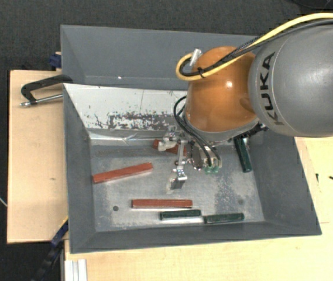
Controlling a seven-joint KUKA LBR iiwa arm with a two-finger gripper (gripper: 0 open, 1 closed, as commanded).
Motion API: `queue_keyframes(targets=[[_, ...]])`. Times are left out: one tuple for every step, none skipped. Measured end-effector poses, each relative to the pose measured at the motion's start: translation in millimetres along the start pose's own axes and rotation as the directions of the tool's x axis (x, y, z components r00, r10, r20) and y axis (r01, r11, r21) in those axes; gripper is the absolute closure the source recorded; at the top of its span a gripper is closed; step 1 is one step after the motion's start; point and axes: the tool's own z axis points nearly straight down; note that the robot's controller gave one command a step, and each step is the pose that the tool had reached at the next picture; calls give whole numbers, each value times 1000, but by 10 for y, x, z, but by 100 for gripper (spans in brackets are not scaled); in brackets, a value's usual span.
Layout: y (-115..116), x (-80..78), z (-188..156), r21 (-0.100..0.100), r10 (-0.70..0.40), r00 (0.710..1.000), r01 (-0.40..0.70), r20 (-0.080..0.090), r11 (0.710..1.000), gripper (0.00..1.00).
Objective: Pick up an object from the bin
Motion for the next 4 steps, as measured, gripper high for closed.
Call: queue_keyframes(targets=[[61,-109,530,0,-76,997,76,5,997,0],[-213,229,1110,-2,44,999,-44,3,999,100],[-213,229,1109,-2,44,999,-44,3,999,100],[-223,151,-189,1,30,1000,-30,1,1000,100]])
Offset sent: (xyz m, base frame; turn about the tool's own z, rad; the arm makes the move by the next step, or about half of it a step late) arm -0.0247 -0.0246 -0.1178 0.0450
